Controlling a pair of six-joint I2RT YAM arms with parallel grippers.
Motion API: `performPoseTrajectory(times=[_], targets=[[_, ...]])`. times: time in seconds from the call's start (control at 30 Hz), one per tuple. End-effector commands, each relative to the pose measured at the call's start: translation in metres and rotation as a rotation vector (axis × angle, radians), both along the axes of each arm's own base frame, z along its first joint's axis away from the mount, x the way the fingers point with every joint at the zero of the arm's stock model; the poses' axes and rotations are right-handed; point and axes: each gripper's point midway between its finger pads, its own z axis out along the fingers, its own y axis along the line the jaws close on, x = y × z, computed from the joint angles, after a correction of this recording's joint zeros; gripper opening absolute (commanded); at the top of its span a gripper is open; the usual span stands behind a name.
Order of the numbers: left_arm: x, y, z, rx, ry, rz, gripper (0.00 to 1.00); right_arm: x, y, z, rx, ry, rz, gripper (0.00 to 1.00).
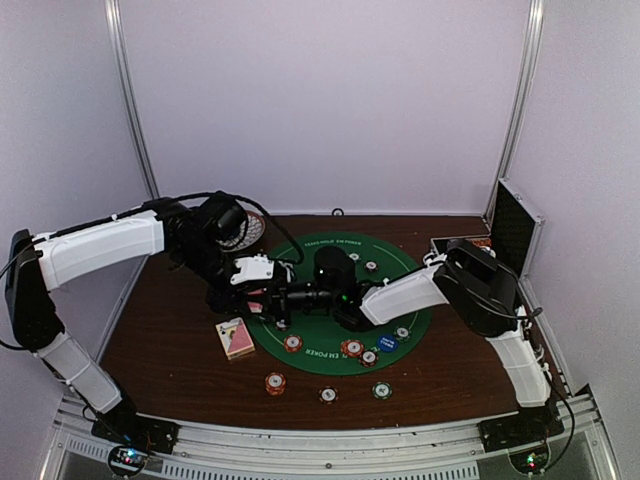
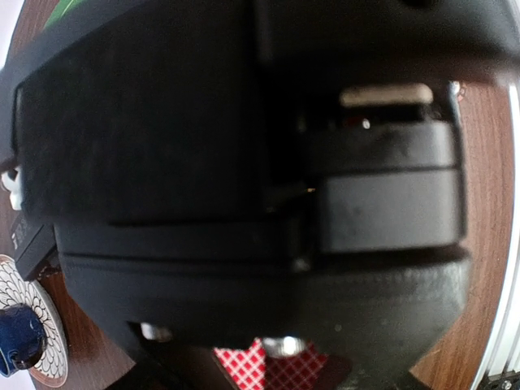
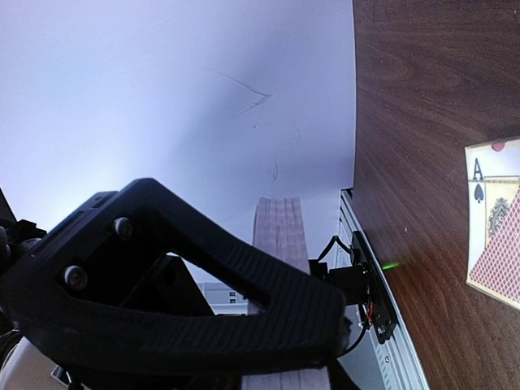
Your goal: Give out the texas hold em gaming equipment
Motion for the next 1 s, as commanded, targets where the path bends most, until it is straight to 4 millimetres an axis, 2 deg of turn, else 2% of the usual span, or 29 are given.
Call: performPoseTrajectory(times=[0.0, 0.03, 0.13, 0.17, 0.2, 0.23, 0.37, 0.57, 0.8, 0.93, 0.97], targets=[[0.008, -0.008, 0.01, -0.012, -0.041, -0.009, 0.29, -0.001, 0.005, 0.017, 0.059, -0.034, 0.007, 0.26], [0.009, -0.007, 0.009, -0.007, -0.042, -0.007, 0.36, -0.002, 0.005, 0.016, 0.058, -0.034, 0.007, 0.22], [0.007, -0.002, 0.007, 0.018, -0.035, -0.001, 0.74, -0.001, 0.003, 0.016, 0.058, -0.034, 0.004, 0.03], [0.006, -0.001, 0.007, 0.023, -0.032, 0.0, 0.89, -0.001, 0.002, 0.016, 0.058, -0.034, 0.002, 0.0], [0.003, 0.001, 0.007, 0.03, -0.023, -0.004, 0.96, -0.001, 0.001, 0.016, 0.059, -0.035, 0.0, 0.0], [-0.001, 0.003, 0.006, 0.036, -0.011, -0.01, 0.98, 0.0, -0.001, 0.017, 0.064, -0.036, -0.001, 0.0], [-0.012, 0.01, 0.002, 0.058, 0.028, -0.034, 0.98, -0.001, -0.003, 0.024, 0.079, -0.046, 0.005, 0.0], [-0.011, 0.013, 0.002, 0.072, 0.019, -0.03, 0.95, -0.004, -0.007, 0.024, 0.08, -0.041, 0.004, 0.0], [-0.001, 0.008, 0.01, 0.041, -0.047, -0.031, 0.77, -0.006, -0.009, 0.02, 0.058, -0.041, 0.006, 0.0], [-0.004, 0.012, 0.006, 0.055, -0.041, -0.037, 0.71, -0.006, -0.009, 0.02, 0.055, -0.04, 0.005, 0.0], [-0.004, 0.012, 0.005, 0.058, -0.039, -0.036, 0.69, -0.006, -0.009, 0.02, 0.055, -0.042, 0.004, 0.03]])
